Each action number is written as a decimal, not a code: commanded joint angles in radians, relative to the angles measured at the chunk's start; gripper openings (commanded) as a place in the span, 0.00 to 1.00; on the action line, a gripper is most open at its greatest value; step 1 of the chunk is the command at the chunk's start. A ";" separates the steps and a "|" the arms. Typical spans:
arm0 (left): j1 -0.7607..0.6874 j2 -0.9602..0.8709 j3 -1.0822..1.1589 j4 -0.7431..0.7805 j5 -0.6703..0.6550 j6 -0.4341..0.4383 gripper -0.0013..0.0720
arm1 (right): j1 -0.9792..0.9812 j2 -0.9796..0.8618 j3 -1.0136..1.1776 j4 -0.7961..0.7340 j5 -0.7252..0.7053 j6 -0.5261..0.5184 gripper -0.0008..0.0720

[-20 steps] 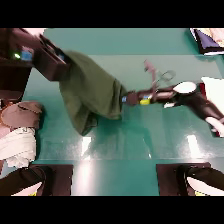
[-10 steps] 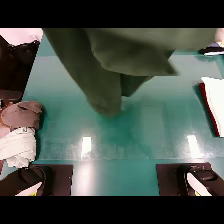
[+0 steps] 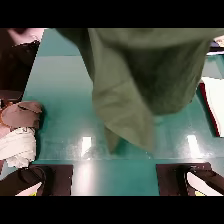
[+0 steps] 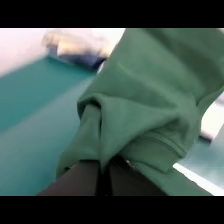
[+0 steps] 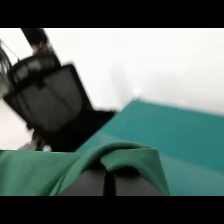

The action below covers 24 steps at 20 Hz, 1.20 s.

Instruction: Fold the shirts.

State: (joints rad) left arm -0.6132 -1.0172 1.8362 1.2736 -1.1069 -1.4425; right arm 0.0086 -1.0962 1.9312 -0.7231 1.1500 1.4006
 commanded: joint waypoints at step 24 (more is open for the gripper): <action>0.448 -0.122 -0.825 0.299 -0.408 0.007 0.05 | 0.209 -0.576 -0.216 -0.333 0.463 0.106 0.74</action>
State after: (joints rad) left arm -0.1677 -1.1404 1.0882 1.5623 -1.5043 -1.4540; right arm 0.2184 -1.7283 1.8431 -0.9482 1.5570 1.5089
